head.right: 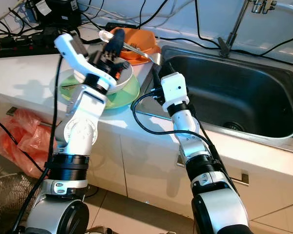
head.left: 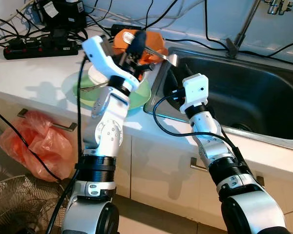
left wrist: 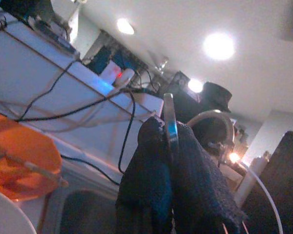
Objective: Kitchen organization
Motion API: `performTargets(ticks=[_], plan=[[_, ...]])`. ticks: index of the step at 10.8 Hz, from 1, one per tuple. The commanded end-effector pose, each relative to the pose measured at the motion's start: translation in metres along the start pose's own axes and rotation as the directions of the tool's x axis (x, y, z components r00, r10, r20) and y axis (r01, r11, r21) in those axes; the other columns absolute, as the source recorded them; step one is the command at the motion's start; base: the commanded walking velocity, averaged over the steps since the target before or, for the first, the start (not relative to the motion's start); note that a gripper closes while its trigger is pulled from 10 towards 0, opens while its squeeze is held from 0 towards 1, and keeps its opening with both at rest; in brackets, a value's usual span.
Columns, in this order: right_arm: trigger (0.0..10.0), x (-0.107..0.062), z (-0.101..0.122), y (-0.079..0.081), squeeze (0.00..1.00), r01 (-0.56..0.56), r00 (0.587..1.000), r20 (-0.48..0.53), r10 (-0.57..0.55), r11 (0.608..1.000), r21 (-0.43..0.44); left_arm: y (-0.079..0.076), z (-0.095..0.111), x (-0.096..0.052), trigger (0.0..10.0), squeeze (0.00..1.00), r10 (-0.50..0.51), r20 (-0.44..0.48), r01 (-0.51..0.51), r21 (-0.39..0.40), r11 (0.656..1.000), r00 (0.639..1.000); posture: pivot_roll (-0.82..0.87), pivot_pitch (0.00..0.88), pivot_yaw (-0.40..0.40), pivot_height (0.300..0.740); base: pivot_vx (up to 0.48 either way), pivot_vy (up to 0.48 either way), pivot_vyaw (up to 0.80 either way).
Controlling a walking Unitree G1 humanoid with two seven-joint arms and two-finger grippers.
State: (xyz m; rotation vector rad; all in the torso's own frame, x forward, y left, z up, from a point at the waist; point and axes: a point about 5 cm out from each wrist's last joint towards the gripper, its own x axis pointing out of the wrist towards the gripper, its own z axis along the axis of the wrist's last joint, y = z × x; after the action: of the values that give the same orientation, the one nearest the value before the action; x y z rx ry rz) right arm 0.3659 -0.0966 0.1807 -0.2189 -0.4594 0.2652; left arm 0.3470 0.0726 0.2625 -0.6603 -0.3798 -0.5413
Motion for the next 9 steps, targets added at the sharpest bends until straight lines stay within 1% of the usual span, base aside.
performTargets(ticks=[1, 4, 7, 9], plan=[[10.0, 0.004, 0.007, -0.002, 0.0, 0.005, 1.0, 0.03, -0.005, 1.0, -0.008, -0.016, -0.008, 0.007, 10.0, 0.0, -0.051, -0.018, 0.051, -0.033, 0.998, 0.999, 0.05, 0.037, -0.029, 0.74, 0.0, 0.0, 0.0], [10.0, 0.006, 0.007, -0.004, 0.0, 0.028, 0.999, 0.027, -0.027, 0.999, -0.015, -0.018, -0.013, 0.005, 10.0, 0.0, -0.046, -0.043, 0.045, -0.032, 0.998, 0.998, 0.06, 0.037, -0.028, 0.74, 0.0, 0.0, 0.0], [10.0, 0.008, 0.005, -0.01, 0.0, 0.068, 0.998, 0.003, -0.068, 0.998, -0.017, -0.019, -0.017, 0.004, 10.0, 0.0, -0.04, -0.066, 0.039, -0.024, 0.999, 0.997, 0.06, 0.038, -0.03, 0.74, 0.0, 0.0, 0.0], [10.0, 0.009, 0.003, -0.014, 0.0, 0.108, 0.994, -0.024, -0.108, 0.994, -0.018, -0.02, -0.022, 0.002, 10.0, 0.0, -0.04, -0.099, 0.038, -0.015, 0.999, 0.994, 0.06, 0.038, -0.03, 0.74, 0.0, 0.0, 0.0]])
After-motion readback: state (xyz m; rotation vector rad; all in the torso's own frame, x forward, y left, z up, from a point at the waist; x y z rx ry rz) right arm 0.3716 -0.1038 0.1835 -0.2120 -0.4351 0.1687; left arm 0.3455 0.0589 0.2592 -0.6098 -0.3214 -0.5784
